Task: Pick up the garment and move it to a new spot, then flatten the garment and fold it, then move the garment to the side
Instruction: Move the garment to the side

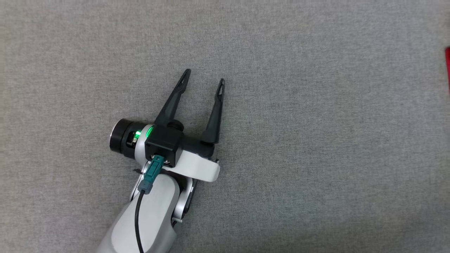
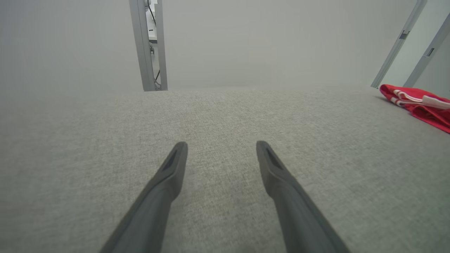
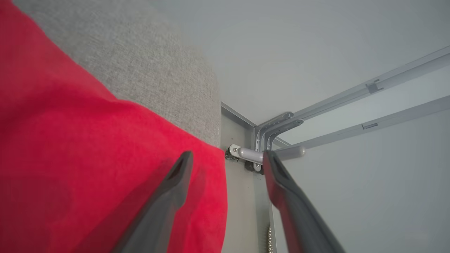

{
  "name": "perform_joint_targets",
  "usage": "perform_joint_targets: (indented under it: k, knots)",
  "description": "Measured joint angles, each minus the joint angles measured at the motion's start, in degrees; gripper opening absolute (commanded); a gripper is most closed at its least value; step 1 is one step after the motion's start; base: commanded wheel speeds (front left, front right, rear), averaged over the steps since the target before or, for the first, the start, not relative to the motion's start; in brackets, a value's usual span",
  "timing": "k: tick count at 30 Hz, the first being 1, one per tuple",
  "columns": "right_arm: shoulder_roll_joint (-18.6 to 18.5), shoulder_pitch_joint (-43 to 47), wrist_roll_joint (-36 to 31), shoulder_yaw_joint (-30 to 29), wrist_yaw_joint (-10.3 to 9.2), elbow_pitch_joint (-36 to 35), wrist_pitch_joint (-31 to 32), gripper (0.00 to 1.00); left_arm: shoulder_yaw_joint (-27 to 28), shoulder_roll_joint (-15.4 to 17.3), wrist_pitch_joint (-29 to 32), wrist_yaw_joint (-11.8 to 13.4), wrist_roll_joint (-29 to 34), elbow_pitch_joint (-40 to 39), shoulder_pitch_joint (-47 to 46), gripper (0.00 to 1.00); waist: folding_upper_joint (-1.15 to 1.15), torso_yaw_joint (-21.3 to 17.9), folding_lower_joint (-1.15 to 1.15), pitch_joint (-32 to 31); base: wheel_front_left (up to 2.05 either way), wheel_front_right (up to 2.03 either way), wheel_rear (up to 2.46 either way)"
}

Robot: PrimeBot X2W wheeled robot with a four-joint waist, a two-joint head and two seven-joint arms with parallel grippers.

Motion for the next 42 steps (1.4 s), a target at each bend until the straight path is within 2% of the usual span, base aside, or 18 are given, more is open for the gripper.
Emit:
perform_joint_targets:
  k: [7,11,16,22,31,42]
  knots:
    - [6.57,5.43,-5.15,-8.50,0.00,-11.55,0.00,1.00,1.20,0.74,0.25,0.05,-0.30,0.93,3.16,1.00,0.00,-0.07,0.00,-5.37,0.00,0.00,0.00]
    - [11.50,10.84,-5.78,-13.50,-0.01,-19.04,0.00,1.00,2.25,0.67,0.25,0.02,-0.36,0.69,4.76,1.00,0.00,0.04,0.00,-9.32,0.00,0.00,0.00]
    - [17.41,18.44,-5.19,-15.28,-0.01,-29.26,-0.02,1.00,4.47,0.68,0.24,-0.01,-0.33,0.09,7.78,1.00,0.00,0.51,0.00,-14.48,0.00,0.00,0.00]
    - [22.42,27.48,-4.16,-18.74,-0.01,-39.58,0.00,1.00,8.84,0.73,0.25,0.76,-0.37,-0.27,11.67,1.00,0.00,1.29,0.00,-20.04,0.00,0.00,0.00]
    - [30.44,39.47,-3.97,-21.27,-0.01,-49.04,-0.01,1.00,12.91,0.71,0.24,0.08,-0.29,-0.70,16.37,1.00,0.00,3.28,0.00,-25.48,0.00,0.00,0.00]
    - [37.05,49.55,-6.05,-26.05,-0.02,-53.28,-0.01,1.00,13.93,0.70,0.24,-0.54,0.09,-0.65,19.40,1.00,0.00,4.76,0.00,-29.11,0.00,0.00,0.00]
